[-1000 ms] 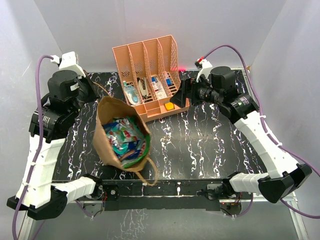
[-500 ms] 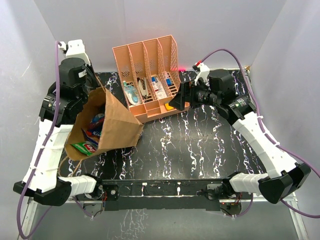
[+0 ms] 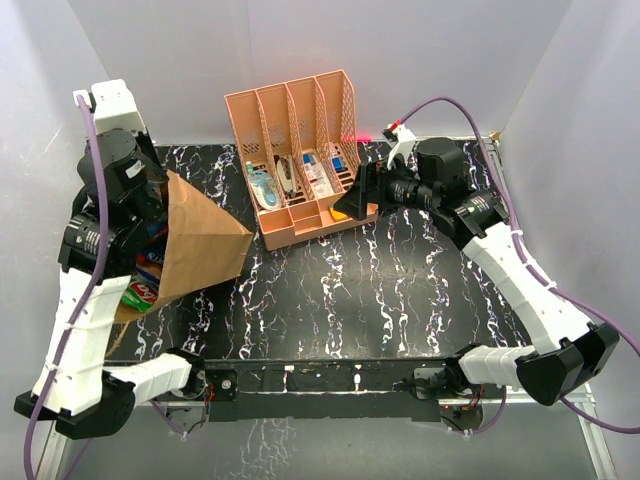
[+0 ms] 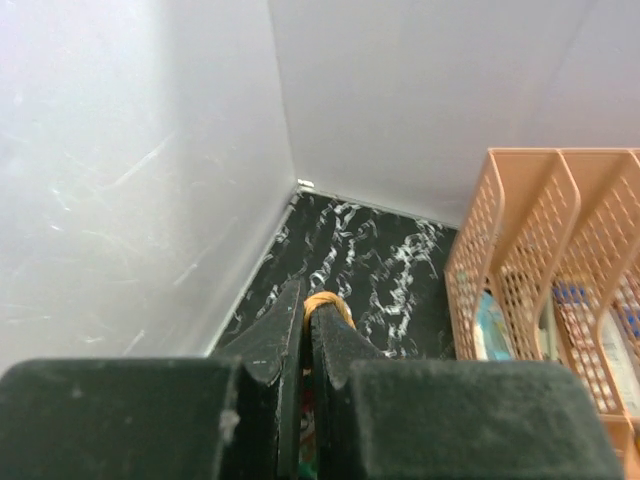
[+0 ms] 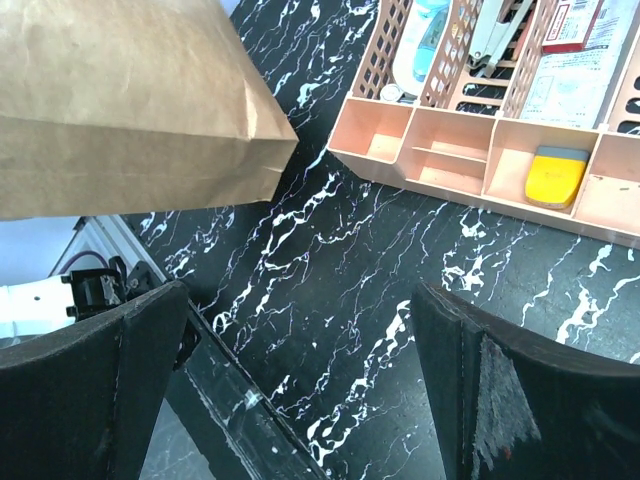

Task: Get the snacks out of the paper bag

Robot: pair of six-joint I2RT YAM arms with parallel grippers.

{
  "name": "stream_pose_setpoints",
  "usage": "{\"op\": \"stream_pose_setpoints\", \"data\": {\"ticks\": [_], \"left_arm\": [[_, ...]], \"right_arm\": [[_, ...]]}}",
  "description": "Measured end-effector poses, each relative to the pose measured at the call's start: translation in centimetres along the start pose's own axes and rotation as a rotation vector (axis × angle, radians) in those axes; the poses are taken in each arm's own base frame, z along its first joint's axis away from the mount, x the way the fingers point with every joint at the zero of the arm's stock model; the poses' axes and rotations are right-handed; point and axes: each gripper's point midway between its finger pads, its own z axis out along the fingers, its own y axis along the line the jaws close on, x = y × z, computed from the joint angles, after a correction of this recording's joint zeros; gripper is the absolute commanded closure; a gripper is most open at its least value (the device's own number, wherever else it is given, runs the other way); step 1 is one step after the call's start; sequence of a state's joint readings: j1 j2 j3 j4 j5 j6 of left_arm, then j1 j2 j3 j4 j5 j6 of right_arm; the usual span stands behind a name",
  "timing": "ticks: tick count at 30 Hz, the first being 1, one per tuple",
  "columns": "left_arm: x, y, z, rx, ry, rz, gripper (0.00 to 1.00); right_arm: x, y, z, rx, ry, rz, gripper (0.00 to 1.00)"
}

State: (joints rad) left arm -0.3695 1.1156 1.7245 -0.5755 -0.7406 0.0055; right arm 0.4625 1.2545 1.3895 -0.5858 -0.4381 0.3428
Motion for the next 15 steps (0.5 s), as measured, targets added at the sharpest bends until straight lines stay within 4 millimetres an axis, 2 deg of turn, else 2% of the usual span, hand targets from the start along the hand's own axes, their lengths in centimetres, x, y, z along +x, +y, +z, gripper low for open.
{"op": "stream_pose_setpoints", "data": {"ticks": [3,6,11,15], "left_arm": [[-0.7,0.5,0.8,-0.059,-0.03,0.023,1.0],[-0.9,0.0,1.9,-0.085,-0.031,0.037,1.0],[-0.5,-2.2,4.3,-0.083,0.005,0.061,1.0],[0.6,-4.1,5.0,-0.019,0.037,0.05,1.0]], "right_arm": [[0.1,0.0,0.3,-0.008,0.001,0.001,0.02],[0.4,-0.2,0.5,-0.008,0.009,0.006,0.02],[0.8,-0.4,0.8,-0.008,0.015,0.009,0.02],[1.1,-0.1,1.0,-0.027,0.021,0.01,0.02]]}}
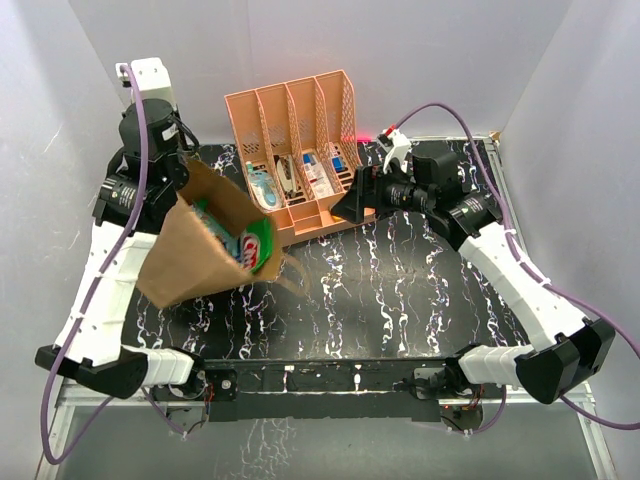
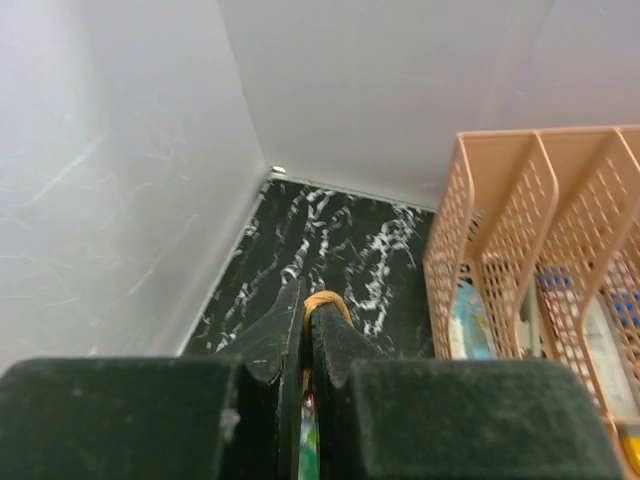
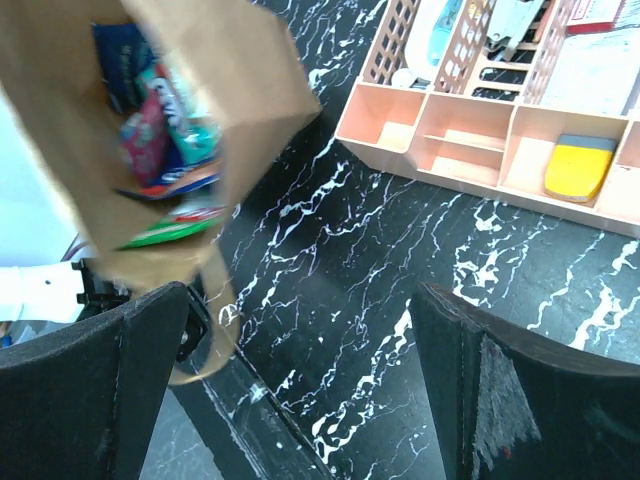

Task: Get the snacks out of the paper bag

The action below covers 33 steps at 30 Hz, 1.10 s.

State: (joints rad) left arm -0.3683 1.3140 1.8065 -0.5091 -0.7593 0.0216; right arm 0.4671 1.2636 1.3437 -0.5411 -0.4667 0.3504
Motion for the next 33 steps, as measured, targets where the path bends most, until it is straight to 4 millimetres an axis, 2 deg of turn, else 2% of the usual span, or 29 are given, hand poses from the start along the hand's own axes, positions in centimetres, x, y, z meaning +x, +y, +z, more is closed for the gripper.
{"op": "stream_pose_setpoints", "data": {"ticks": [2,4,8,13,17,23,30,33], "left_arm": [[0.9,-0.9,-0.3,0.056,0.019,-0.018,1.0],[2.7,-1.9,-1.0,0.136,0.044,-0.03,1.0],[5.3,-3.4,-4.2,0.337,0.046,-0.088,1.0],[6.3,-3.8,-9.7,0.57,-0.01,-0.166,1.0],[6.4,-4.8,-12.4,0.709,-0.019,-0.202,1.0],[7.8,-7.9,-14.3,0.895,0.038,-0.249,1.0],[8.0,-9.4,-14.9,0.975,0.048,-0.274,1.0],[8.4,-9.6,-15.1,0.985,0.054,-0.278,1.0]], "right_arm": [[0.4,0.3,0.2,-0.015,0.007,0.005,0.02],[1.0,1.0,0.7,-0.036,0.019,0.006,0.02],[3.8,3.3,2.2,-0.096,0.089,-0.001,0.03],[6.4,4.8,3.9,-0.135,0.164,-0.005,0.09],[6.7,4.4,4.3,-0.112,0.168,-0.007,0.11],[7.1,3.9,4.4,-0.06,0.159,-0.003,0.14],[7.9,1.4,3.9,0.223,0.149,0.123,0.2],[7.4,2.9,4.5,0.27,0.134,0.124,0.34]]}}
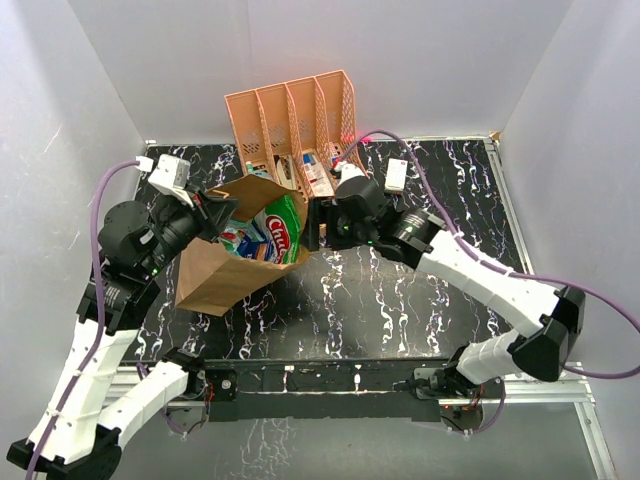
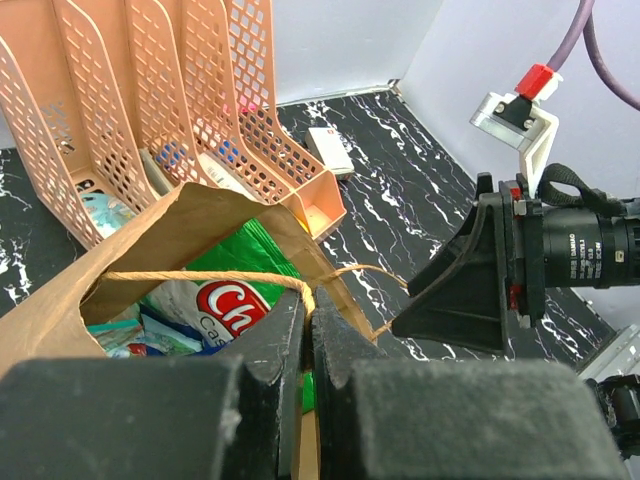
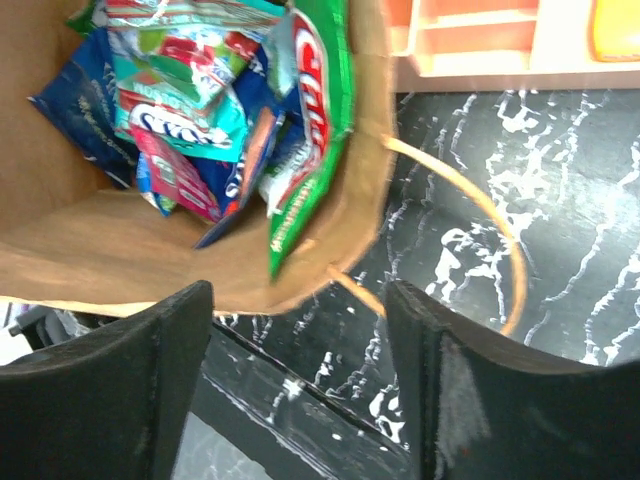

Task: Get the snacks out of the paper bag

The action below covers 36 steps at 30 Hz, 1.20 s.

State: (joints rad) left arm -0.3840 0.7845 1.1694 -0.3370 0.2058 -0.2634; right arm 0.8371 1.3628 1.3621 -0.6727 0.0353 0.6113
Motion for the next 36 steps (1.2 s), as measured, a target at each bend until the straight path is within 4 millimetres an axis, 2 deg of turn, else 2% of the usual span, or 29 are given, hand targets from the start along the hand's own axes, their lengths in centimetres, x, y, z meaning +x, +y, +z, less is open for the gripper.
{"op": "stream_pose_setpoints", "data": {"ticks": [4,8,12,16,21,32,36], "left_arm": [[0.1,-0.2,-0.1,0.007,-0.001,0.0,1.0],[0.0,-0.3,-0.4,0.006,-0.008,0.002,1.0],[-0.1,-0.3,-0.8,0.0,-0.021,0.007,1.0],[0.0,-0.3,-1.1,-0.007,-0.027,0.008,1.0],[0.2,0.0,-1.3,-0.021,-0.033,0.008,1.0],[0.5,0.0,-1.5,-0.026,-0.036,0.008,1.0],[0.6,0.1,-1.5,-0.034,-0.036,0.005,1.0]], "right_arm": [[-0.8,3.2,1.0,0.009,-0.034,-0.02,0.43],[-1.6,4.3,3.3,0.064,-0.063,-0.029,0.44],[-1.2,2.7,5.8,0.172,-0.072,-0.019,0.48],[-1.1,1.4,6.7,0.245,-0.094,0.007,0.49],[-1.8,1.2,7.2,0.262,-0.152,0.065,0.52],[-0.7,-0.3,9.7,0.322,-0.184,0.165,0.56],[0.0,0.0,10.9,0.293,-0.178,0.2,0.64]]}}
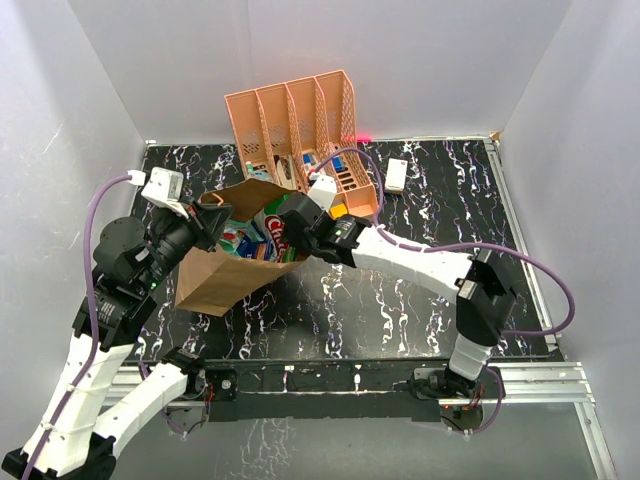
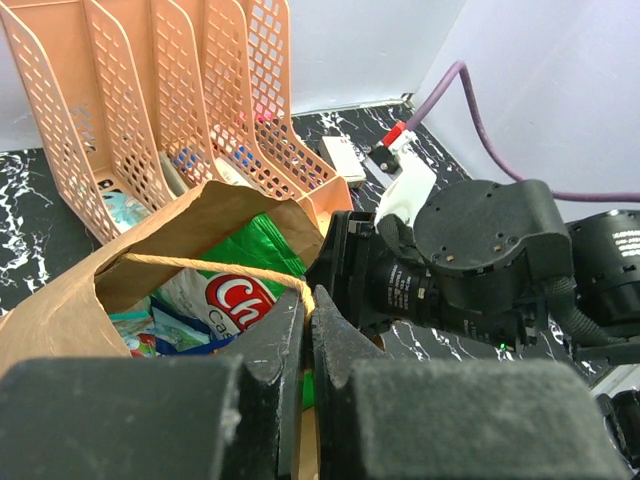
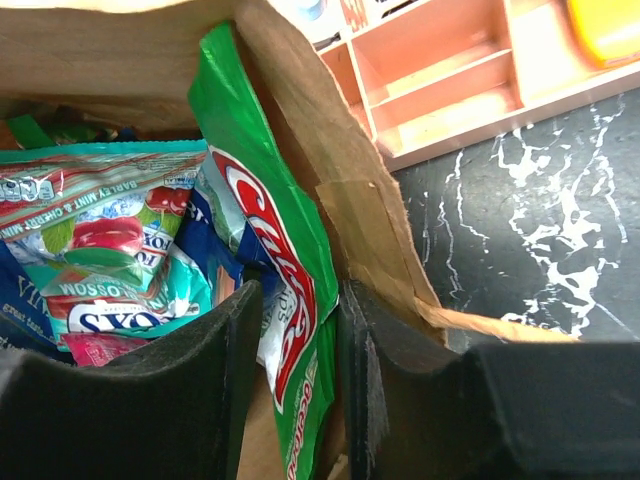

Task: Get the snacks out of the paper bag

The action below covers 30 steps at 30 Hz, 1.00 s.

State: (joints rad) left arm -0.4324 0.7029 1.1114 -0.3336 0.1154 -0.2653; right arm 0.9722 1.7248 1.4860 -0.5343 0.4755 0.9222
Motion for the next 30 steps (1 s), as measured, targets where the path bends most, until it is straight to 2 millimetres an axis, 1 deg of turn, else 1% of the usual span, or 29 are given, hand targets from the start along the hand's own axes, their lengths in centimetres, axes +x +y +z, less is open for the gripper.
{"op": "stream_pose_setpoints", "data": {"ticks": [4,7,8,12,15,18,22,25,30], "left_arm": [[-0.1,0.3,0.0,-0.017,-0.006,-0.005,1.0],[-0.1,0.4,0.0,-0.024,-0.008,-0.009,1.0],[-0.1,0.4,0.0,-0.026,-0.008,-0.012,1.0],[-0.3,0.7,-0.1,-0.045,-0.015,-0.024,1.0],[-0.4,1.6,-0.2,-0.102,-0.024,-0.036,1.0],[-0.7,2.6,-0.5,-0.166,-0.041,-0.051,1.0],[-0.9,4.1,-1.1,-0.256,-0.059,-0.074,1.0],[-1.5,4.8,-1.4,-0.306,-0.071,-0.087,1.0],[-2.1,5.4,-1.9,-0.356,-0.084,-0.099,1.0]], "right_arm": [[0.5,0.7,1.1,-0.018,-0.005,0.058,0.78],[0.6,1.2,2.2,-0.024,-0.023,0.09,0.9],[0.6,1.3,2.5,-0.023,-0.031,0.098,0.92],[0.3,1.8,2.7,-0.04,-0.042,0.096,0.92],[0.0,2.9,2.4,-0.093,-0.036,0.065,0.92],[-0.7,4.4,1.0,-0.181,-0.028,0.016,0.92],[-2.8,7.1,-2.4,-0.337,-0.046,-0.017,0.92],[-4.0,8.8,-4.4,-0.429,-0.058,-0.021,0.92],[-6.4,11.7,-6.8,-0.536,-0.087,-0.014,0.92]]}}
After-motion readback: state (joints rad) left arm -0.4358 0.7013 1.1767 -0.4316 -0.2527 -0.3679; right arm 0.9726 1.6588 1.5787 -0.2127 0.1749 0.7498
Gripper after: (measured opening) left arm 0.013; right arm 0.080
